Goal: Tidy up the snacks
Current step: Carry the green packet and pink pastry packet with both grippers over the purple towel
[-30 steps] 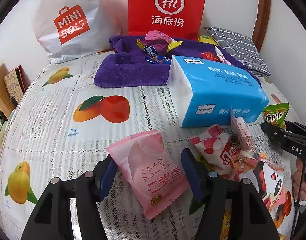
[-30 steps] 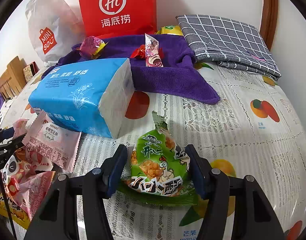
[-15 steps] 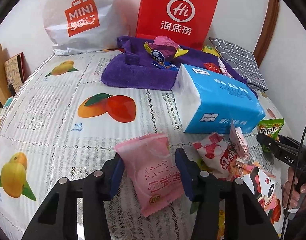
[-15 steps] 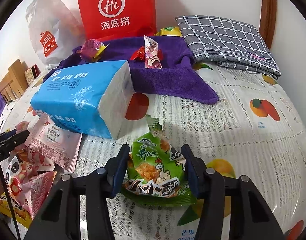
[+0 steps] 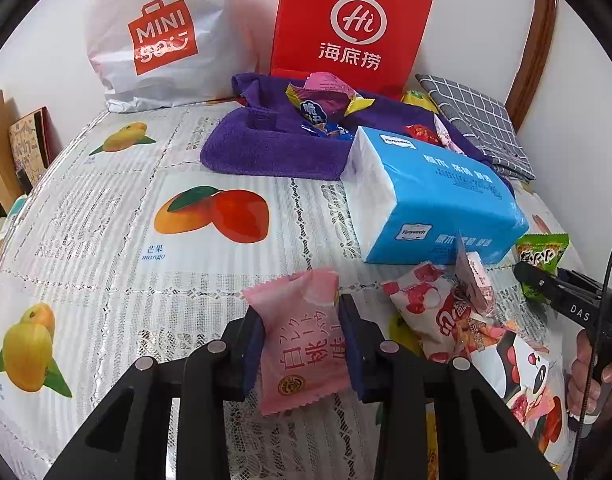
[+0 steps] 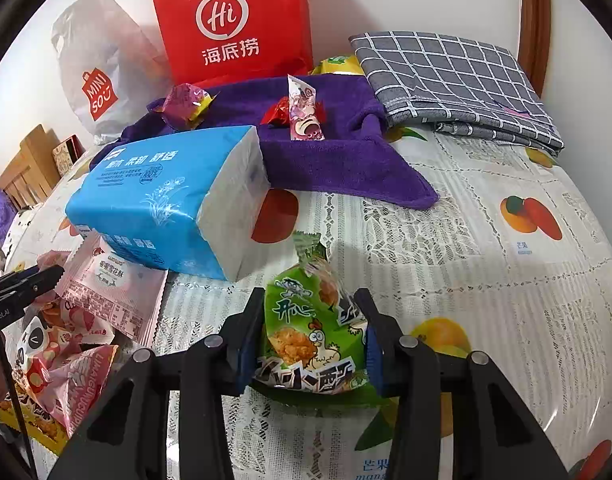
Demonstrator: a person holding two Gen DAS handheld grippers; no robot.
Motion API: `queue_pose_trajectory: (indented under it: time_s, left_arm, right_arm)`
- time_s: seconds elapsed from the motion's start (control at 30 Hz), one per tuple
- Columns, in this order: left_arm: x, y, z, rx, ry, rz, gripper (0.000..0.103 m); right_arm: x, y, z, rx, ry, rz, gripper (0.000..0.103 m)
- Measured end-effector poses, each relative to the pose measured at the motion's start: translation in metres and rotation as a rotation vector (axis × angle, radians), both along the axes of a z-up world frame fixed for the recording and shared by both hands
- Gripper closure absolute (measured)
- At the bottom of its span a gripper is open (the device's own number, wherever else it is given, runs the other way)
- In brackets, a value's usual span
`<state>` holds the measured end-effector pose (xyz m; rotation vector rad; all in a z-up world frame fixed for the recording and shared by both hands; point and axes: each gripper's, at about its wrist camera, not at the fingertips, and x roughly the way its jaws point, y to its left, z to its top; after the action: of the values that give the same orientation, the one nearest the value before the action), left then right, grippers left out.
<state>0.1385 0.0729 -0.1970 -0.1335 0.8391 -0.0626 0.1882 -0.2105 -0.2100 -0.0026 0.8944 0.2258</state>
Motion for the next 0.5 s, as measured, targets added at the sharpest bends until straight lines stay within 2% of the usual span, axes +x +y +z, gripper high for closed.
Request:
queue_pose_trajectory:
  time_s: [0.2, 0.3, 0.5]
  left_arm:
    - [-0.003, 0.003, 0.000, -0.012, 0.007, 0.022, 0.070]
    - [-0.004, 0.003, 0.002, -0.011, 0.042, 0.041, 0.070]
    - [-0.011, 0.001, 0.024, -0.028, 0.043, 0.022, 0.070]
  right_arm:
    - [-0.001, -0.001, 0.002, 0.024, -0.003, 0.014, 0.060]
    - [-0.002, -0.002, 0.003, 0.035, -0.006, 0.011, 0.061]
    - [-0.012, 0.003, 0.008, 0.020, -0.022, 0.045, 0.061]
